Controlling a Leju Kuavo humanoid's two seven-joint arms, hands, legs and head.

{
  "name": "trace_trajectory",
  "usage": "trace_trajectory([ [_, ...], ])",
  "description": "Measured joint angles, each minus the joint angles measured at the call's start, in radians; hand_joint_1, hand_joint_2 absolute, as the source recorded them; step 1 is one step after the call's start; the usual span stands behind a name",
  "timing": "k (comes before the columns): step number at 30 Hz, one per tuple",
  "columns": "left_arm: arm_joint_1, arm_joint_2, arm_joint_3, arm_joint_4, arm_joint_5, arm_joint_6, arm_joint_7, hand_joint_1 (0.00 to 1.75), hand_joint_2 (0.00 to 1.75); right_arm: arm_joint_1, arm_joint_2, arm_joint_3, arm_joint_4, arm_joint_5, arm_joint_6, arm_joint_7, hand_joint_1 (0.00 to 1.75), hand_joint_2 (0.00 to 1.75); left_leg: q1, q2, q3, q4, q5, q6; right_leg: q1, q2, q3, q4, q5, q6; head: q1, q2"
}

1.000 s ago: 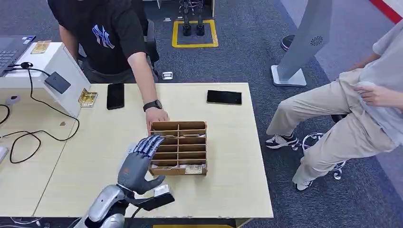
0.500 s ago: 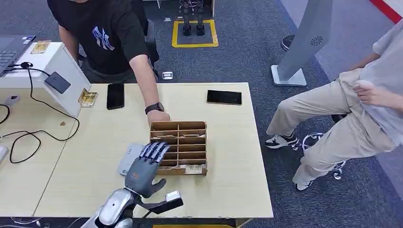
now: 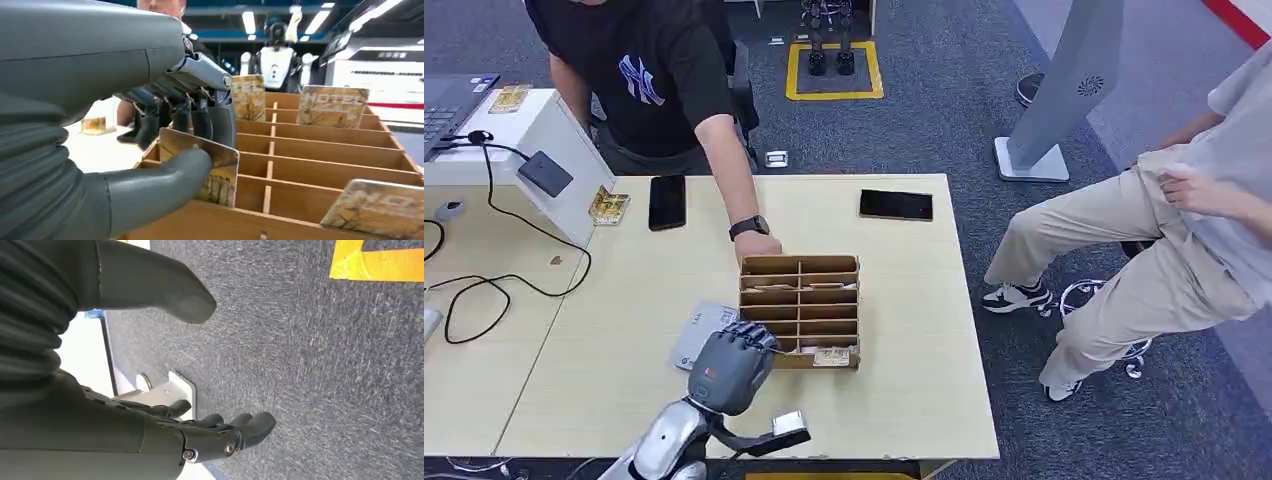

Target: Pass the card to the sensor for recognition and then transmit it.

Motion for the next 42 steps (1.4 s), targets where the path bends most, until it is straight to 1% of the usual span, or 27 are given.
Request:
trace_trajectory([
  [4,-0.02,-0.017,-0.024,0.026,-0.018,-0.006,0.006,1.75,1.75,-0.003,-0.009,0.008,0.019,0.0,-0.019,-0.006,0.0,1.75,0.0,0.0,0.0,0.0,0.0,0.0,0.0,0.0,0.0,0.0,0.0,0.0,0.0,0.0],
  [8,-0.05,-0.033,-0.059,0.06,-0.031,-0.048,0.02,1.75,1.75,-0.007,-0.02,0.012,0.042,0.0,-0.036,-0.01,0.0,1.75,0.0,0.0,0.0,0.0,0.0,0.0,0.0,0.0,0.001,0.0,0.0,0.0,0.0,0.0],
  [11,-0.066,-0.035,-0.079,0.078,-0.033,-0.058,0.03,1.75,1.75,-0.009,-0.027,0.023,0.054,0.0,-0.042,-0.01,0.0,1.75,0.0,-0.001,0.0,0.0,0.0,0.0,0.0,-0.001,0.001,0.0,0.0,0.0,0.0,0.0],
  [17,-0.079,-0.035,-0.09,0.093,-0.025,-0.059,0.038,1.75,1.75,-0.009,-0.034,0.032,0.068,0.0,-0.046,-0.01,0.0,1.75,0.0,-0.001,0.001,0.0,0.0,0.0,0.0,-0.001,0.003,0.0,0.0,0.0,0.0,0.0],
  [18,-0.079,-0.035,-0.091,0.093,-0.02,-0.053,0.038,1.75,1.75,-0.009,-0.034,0.032,0.069,0.0,-0.046,-0.01,0.0,1.75,0.0,-0.001,0.002,0.0,0.0,0.0,0.0,-0.001,0.003,0.0,0.0,0.0,0.0,0.0],
  [19,-0.078,-0.035,-0.092,0.093,-0.003,-0.026,0.027,1.75,1.75,-0.009,-0.035,0.032,0.071,0.0,-0.046,-0.01,0.0,1.75,0.0,-0.001,0.002,0.0,0.0,0.0,0.0,-0.001,0.003,0.0,0.0,0.0,0.0,0.0],
  [20,-0.074,-0.035,-0.092,0.093,0.024,0.011,0.008,1.75,1.75,-0.009,-0.035,0.032,0.073,0.0,-0.047,-0.011,0.0,1.75,0.0,-0.001,0.002,0.0,0.0,0.0,0.0,-0.001,0.003,0.0,0.0,0.0,0.0,0.0],
  [21,-0.066,-0.035,-0.091,0.093,0.059,0.058,-0.026,1.75,1.75,-0.009,-0.037,0.032,0.076,0.0,-0.049,-0.013,0.0,1.75,0.0,-0.001,0.002,0.0,0.0,0.0,0.0,-0.001,0.003,0.0,0.001,0.0,0.0,0.0],
  [22,-0.051,-0.038,-0.083,0.087,0.077,0.09,-0.068,1.75,1.75,-0.009,-0.037,0.032,0.078,0.0,-0.051,-0.014,0.0,1.75,0.0,0.0,0.002,0.0,0.0,0.0,0.0,0.0,0.003,0.0,0.001,0.0,0.0,0.0],
  [23,-0.022,-0.05,-0.05,0.059,0.092,0.115,-0.151,1.75,1.75,-0.008,-0.037,0.032,0.082,0.0,-0.053,-0.016,0.0,1.75,0.0,0.0,0.002,0.0,0.0,0.0,0.0,0.0,0.003,0.0,0.001,0.0,0.0,0.0],
  [24,0.005,-0.07,-0.01,0.032,0.11,0.127,-0.23,1.75,1.75,-0.007,-0.038,0.032,0.086,0.0,-0.055,-0.016,0.0,1.75,0.0,-0.001,0.001,0.0,0.0,0.0,0.0,0.0,0.002,0.0,0.001,0.0,0.0,0.0],
  [26,0.041,-0.127,0.09,-0.014,0.155,0.135,-0.371,1.75,1.75,-0.008,-0.038,0.032,0.091,0.0,-0.058,-0.016,0.0,1.75,0.0,-0.001,0.0,0.0,0.0,0.0,0.0,-0.001,0.002,0.0,0.001,0.0,0.0,0.0],
  [27,0.056,-0.156,0.133,-0.037,0.193,0.135,-0.435,1.75,1.75,-0.008,-0.038,0.032,0.093,0.0,-0.059,-0.016,0.0,1.75,0.0,0.0,0.0,0.0,0.0,0.0,0.0,0.0,0.001,0.0,0.001,0.0,0.0,0.0],
  [29,0.076,-0.21,0.211,-0.08,0.301,0.135,-0.511,1.75,1.75,-0.005,-0.037,0.032,0.093,0.0,-0.057,-0.016,0.0,1.75,0.0,0.0,0.0,0.0,0.0,0.0,0.0,0.0,0.001,-0.001,0.001,0.0,0.0,0.0],
  [31,0.087,-0.251,0.278,-0.124,0.437,0.137,-0.561,1.75,1.75,0.0,-0.028,0.032,0.082,0.0,-0.046,-0.012,0.0,1.75,0.0,0.0,0.0,0.0,0.0,0.0,0.0,-0.001,0.001,-0.001,0.0,0.0,0.0,0.0],
  [32,0.088,-0.277,0.301,-0.146,0.497,0.14,-0.564,1.75,1.75,0.003,-0.021,0.032,0.07,0.0,-0.04,-0.01,0.0,1.75,0.0,-0.001,0.0,0.0,0.0,0.0,0.0,-0.001,0.001,-0.001,0.0,0.0,0.0,0.0],
  [33,0.088,-0.292,0.314,-0.165,0.554,0.141,-0.566,1.75,1.75,0.007,-0.013,0.032,0.058,0.0,-0.031,-0.008,0.0,1.75,0.0,-0.001,0.0,0.0,0.0,0.0,0.0,-0.001,0.001,0.0,0.0,0.0,0.0,0.0],
  [35,0.086,-0.313,0.323,-0.207,0.729,0.141,-0.572,1.75,1.75,0.013,0.004,0.031,0.029,0.0,-0.02,0.0,0.0,1.75,0.0,0.0,0.0,0.0,0.0,0.0,0.001,-0.001,0.0,0.0,0.001,0.0,-0.001,0.0],
  [37,0.07,-0.326,0.324,-0.242,0.918,0.142,-0.568,1.75,1.75,0.016,0.008,0.031,0.015,0.0,-0.023,0.008,0.0,1.75,0.001,0.0,0.0,0.0,0.0,0.0,0.001,-0.001,0.001,0.0,0.001,0.0,0.0,0.0],
  [39,0.04,-0.325,0.322,-0.277,1.091,0.143,-0.533,1.75,1.75,0.017,0.011,0.031,0.004,0.0,-0.031,0.017,0.0,1.75,0.001,0.0,0.0,0.0,0.001,0.0,0.001,-0.001,0.0,0.0,0.001,0.0,0.0,0.0],
  [40,0.019,-0.324,0.322,-0.29,1.142,0.143,-0.525,1.75,1.75,0.018,0.012,0.032,0.001,0.0,-0.033,0.02,0.0,1.75,0.001,0.0,0.0,0.0,0.001,0.0,0.001,-0.001,0.001,0.0,0.001,0.0,0.0,0.0],
  [42,-0.024,-0.321,0.322,-0.305,1.172,0.143,-0.516,1.75,1.75,0.017,0.011,0.035,0.0,0.0,-0.04,0.021,0.0,1.75,0.001,-0.001,0.0,0.0,0.001,0.0,0.001,-0.001,0.001,0.0,0.001,0.0,0.0,0.0],
])
